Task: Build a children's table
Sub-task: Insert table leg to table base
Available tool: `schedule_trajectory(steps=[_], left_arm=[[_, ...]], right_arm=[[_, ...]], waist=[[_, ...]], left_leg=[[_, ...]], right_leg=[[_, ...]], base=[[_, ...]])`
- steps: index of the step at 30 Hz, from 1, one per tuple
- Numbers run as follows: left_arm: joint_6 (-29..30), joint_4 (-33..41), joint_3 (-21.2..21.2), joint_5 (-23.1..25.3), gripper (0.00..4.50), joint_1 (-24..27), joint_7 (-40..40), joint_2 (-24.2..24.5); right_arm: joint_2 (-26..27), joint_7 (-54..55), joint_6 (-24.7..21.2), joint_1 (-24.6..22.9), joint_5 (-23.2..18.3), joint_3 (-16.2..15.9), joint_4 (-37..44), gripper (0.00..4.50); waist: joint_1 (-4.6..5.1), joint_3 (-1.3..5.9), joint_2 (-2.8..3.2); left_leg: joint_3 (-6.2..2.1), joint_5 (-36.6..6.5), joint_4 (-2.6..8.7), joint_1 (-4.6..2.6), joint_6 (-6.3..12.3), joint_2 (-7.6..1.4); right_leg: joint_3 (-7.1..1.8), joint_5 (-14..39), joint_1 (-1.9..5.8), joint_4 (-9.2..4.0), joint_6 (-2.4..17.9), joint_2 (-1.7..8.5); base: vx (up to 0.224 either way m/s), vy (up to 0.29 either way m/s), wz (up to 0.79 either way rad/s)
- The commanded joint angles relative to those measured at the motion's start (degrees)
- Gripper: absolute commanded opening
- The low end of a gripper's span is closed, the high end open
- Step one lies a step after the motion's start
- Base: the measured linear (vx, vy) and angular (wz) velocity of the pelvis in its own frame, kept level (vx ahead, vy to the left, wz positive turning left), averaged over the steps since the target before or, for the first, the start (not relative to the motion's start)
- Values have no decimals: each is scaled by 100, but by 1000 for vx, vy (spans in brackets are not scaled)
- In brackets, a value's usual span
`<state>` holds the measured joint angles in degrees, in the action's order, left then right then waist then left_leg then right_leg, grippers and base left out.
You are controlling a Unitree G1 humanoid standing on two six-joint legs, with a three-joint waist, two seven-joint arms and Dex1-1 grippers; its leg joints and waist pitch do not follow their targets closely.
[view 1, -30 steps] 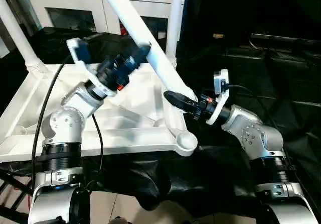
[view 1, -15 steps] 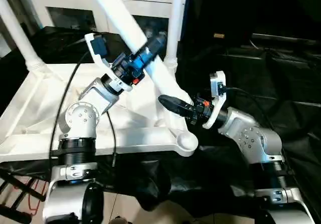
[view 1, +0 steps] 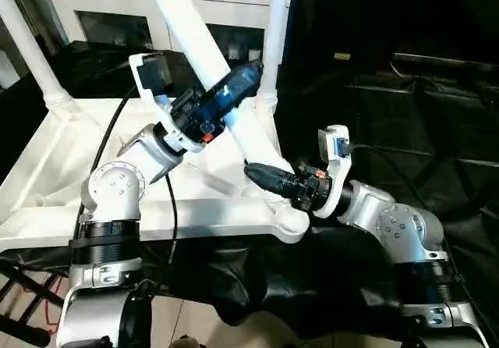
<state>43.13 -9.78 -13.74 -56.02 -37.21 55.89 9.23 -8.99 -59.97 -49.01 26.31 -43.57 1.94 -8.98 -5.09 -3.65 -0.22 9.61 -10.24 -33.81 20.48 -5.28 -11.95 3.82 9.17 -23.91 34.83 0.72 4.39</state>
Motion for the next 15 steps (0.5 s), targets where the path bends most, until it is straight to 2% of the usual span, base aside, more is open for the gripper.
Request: schedule_trajectory(steps=[1, 8, 14, 15], left_arm=[[125, 129, 8, -129, 271, -93, 70, 61], [85, 155, -9, -102, 214, -89, -58, 30], [-12, 109, 15, -8, 200, -134, -187, 33], [-32, 98, 18, 21, 199, -141, -198, 37]], right_arm=[[-18, 51, -74, 22, -123, 98, 75, 300], [-31, 94, -79, 17, -143, 84, 125, 300], [-76, 163, 23, 44, -56, 46, 138, 300], [-78, 159, 14, 51, -73, 52, 129, 335]], waist=[[-10, 431, 55], [-5, 423, 59], [-8, 431, 51], [-5, 431, 53]], left_leg=[[20, -1156, 388, -7, -37, -37], [19, -1177, 389, -3, -45, -36], [18, -1138, 389, -5, -69, -37], [21, -1143, 386, -6, -66, -38]], right_leg=[[-202, 1632, 365, -436, 975, 253], [-196, 1742, 370, -461, 912, 260], [-201, 1640, 373, -446, 933, 257], [-202, 1624, 371, -445, 943, 257]], base=[[0, 0, 0], [0, 0, 0], [0, 0, 0], [0, 0, 0]])
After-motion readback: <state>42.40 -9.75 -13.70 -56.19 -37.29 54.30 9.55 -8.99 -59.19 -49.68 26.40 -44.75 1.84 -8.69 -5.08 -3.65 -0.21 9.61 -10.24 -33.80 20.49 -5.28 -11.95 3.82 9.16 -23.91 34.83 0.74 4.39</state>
